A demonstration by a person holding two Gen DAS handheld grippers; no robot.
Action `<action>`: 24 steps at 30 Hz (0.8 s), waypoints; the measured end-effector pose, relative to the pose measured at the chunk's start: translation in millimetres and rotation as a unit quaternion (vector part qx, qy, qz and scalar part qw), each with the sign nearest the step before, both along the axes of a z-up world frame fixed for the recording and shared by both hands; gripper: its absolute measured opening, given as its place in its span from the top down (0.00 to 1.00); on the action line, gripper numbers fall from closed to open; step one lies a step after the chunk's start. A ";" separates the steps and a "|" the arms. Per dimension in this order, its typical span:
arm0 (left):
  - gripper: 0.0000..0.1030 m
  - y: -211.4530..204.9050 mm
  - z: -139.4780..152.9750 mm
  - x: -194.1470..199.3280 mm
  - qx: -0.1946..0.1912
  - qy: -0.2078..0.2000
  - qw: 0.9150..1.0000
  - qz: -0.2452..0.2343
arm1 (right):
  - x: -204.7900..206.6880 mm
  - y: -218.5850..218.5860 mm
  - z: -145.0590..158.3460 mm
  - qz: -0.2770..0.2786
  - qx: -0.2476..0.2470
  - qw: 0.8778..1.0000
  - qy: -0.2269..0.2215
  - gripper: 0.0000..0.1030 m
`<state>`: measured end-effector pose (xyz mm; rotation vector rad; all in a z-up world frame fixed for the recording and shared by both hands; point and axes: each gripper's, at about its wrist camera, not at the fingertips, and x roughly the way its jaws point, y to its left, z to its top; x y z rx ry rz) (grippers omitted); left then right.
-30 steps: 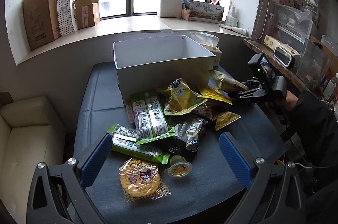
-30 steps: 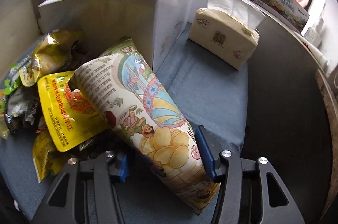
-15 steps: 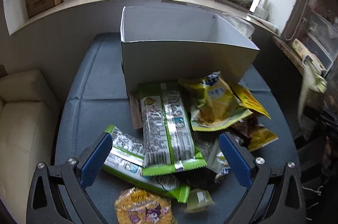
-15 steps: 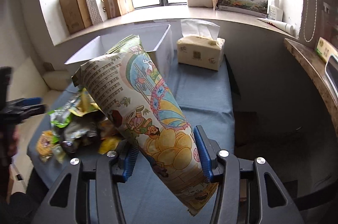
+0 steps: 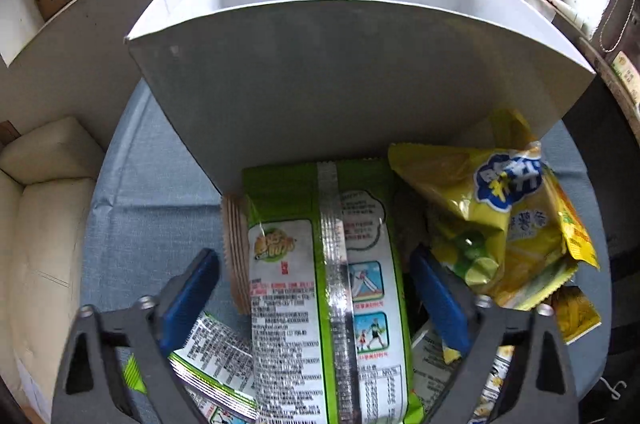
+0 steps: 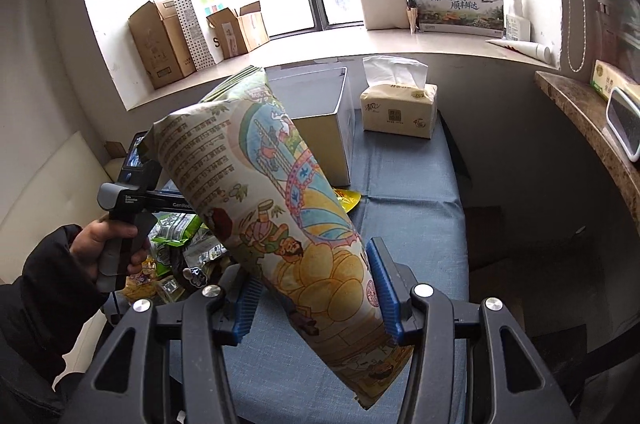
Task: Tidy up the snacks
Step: 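Grasp the illustrated chip bag with the right tool while the left grasps a green stick pack, both into box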
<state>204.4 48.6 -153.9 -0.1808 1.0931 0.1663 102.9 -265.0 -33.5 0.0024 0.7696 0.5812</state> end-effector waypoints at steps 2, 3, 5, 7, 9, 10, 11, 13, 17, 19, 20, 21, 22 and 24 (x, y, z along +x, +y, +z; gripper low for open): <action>0.30 0.6 2.9 -5.1 -0.007 -0.002 1.000 -0.007 | -3.0 1.3 -1.5 0.004 0.003 1.000 0.002 0.47; 0.31 -0.8 3.8 -7.4 0.005 0.000 1.000 -0.010 | -4.4 2.6 -2.1 0.003 0.002 1.000 0.001 0.47; 0.34 -3.5 5.6 -13.7 0.018 -0.004 1.000 -0.019 | -7.1 5.9 -2.8 0.009 0.003 1.000 0.004 0.47; 0.35 -3.3 11.5 -25.8 0.012 -0.019 1.000 -0.022 | -10.7 10.0 -2.2 0.011 0.004 1.000 0.002 0.47; 0.35 -3.4 24.2 -44.5 -0.002 -0.044 0.999 -0.026 | -13.7 14.7 -1.5 0.017 0.009 1.000 0.002 0.47; 0.35 -3.2 31.3 -54.0 -0.001 -0.058 0.998 -0.026 | -15.3 17.6 -1.1 0.019 0.011 1.000 0.003 0.47; 0.35 -4.7 40.5 -65.8 -0.001 -0.074 0.997 -0.030 | -16.9 21.4 -0.6 0.023 0.011 1.000 0.002 0.47; 0.35 -5.0 57.1 -89.4 -0.012 -0.104 0.994 -0.032 | -18.2 28.2 0.2 0.025 0.017 1.000 0.004 0.47; 0.35 -3.1 105.0 -108.6 -0.028 -0.153 0.987 -0.034 | -10.3 47.9 6.7 0.035 0.027 0.999 0.005 0.47; 0.35 5.4 126.1 -107.8 -0.031 -0.176 0.983 -0.033 | 0.2 61.6 14.4 0.038 0.026 0.999 0.005 0.47; 0.35 7.5 137.9 -100.6 -0.029 -0.186 0.982 -0.032 | 6.2 69.4 19.4 0.036 0.022 0.999 0.002 0.47; 0.34 10.3 146.9 -92.9 -0.028 -0.195 0.980 -0.031 | 14.6 77.0 24.5 0.035 0.018 0.999 0.000 0.47; 0.34 13.4 152.5 -86.6 -0.027 -0.202 0.979 -0.029 | 24.8 84.1 29.8 0.031 0.017 0.999 0.000 0.47; 0.34 21.1 163.1 -64.7 -0.026 -0.216 0.976 -0.029 | 46.8 95.9 39.3 0.024 0.025 0.999 -0.001 0.47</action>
